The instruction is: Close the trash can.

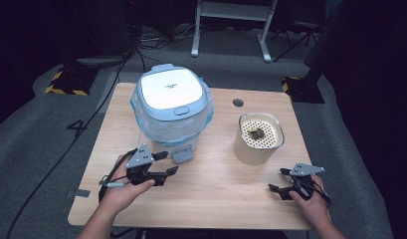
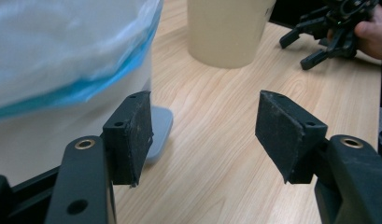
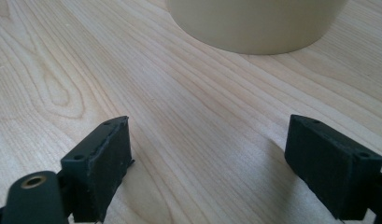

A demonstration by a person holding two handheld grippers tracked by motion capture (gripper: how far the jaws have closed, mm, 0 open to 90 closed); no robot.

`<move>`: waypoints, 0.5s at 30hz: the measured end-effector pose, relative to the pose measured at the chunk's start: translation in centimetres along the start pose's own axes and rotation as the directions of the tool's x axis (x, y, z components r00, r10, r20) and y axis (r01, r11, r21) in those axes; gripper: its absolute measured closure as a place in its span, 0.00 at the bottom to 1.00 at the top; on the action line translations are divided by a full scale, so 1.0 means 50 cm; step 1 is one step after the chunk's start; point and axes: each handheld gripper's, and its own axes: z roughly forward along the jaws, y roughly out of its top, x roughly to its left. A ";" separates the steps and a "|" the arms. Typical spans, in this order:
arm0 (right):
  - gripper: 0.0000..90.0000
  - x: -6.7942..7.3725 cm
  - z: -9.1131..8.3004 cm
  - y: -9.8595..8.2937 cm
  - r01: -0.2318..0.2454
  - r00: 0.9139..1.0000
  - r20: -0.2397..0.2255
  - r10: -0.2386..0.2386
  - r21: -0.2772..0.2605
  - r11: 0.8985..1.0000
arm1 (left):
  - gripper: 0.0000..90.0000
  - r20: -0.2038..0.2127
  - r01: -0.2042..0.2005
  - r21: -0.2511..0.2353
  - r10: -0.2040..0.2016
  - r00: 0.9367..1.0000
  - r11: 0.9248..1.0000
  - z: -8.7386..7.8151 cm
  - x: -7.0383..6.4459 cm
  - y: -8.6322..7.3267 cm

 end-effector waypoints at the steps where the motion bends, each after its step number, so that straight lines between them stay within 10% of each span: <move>1: 0.17 0.000 0.000 0.000 0.000 1.000 0.000 0.000 0.000 1.000 | 0.41 0.000 0.008 0.004 -0.008 1.000 1.000 0.001 0.002 -0.006; 15: 0.17 0.000 0.000 0.000 0.001 1.000 0.001 -0.001 0.000 1.000 | 0.41 -0.034 0.067 0.104 -0.064 0.997 0.992 0.028 0.020 -0.088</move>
